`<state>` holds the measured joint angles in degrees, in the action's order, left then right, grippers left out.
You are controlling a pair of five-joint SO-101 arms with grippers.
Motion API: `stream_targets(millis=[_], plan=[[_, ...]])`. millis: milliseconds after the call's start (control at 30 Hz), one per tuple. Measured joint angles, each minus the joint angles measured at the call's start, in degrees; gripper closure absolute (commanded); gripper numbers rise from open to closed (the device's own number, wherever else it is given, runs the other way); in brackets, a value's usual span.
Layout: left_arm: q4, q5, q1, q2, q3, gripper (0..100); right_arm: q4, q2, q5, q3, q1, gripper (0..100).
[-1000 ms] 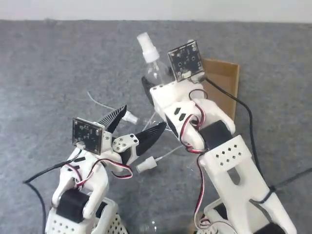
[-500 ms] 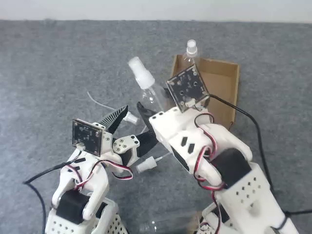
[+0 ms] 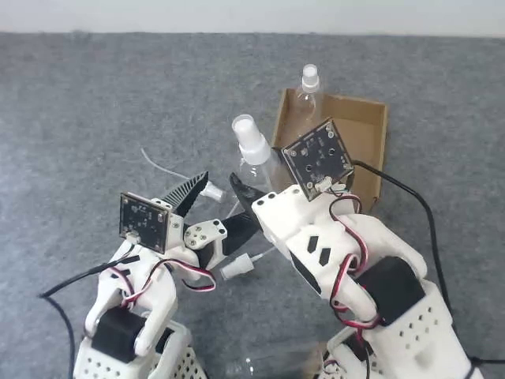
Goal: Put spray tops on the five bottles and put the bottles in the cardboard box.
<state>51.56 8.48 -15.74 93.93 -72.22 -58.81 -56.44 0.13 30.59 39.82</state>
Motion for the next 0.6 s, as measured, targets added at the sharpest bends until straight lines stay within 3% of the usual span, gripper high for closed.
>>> stream_targets(millis=[233, 600], plan=[[0.0, 0.0, 0.0, 0.0, 0.0, 64, -0.3, 0.0, 0.4, 0.0, -0.7, 99.3], [0.0, 0.0, 0.3, -0.3, -1.5, 64, -0.4, -0.1, 4.1, 0.0, -13.2, 99.3]])
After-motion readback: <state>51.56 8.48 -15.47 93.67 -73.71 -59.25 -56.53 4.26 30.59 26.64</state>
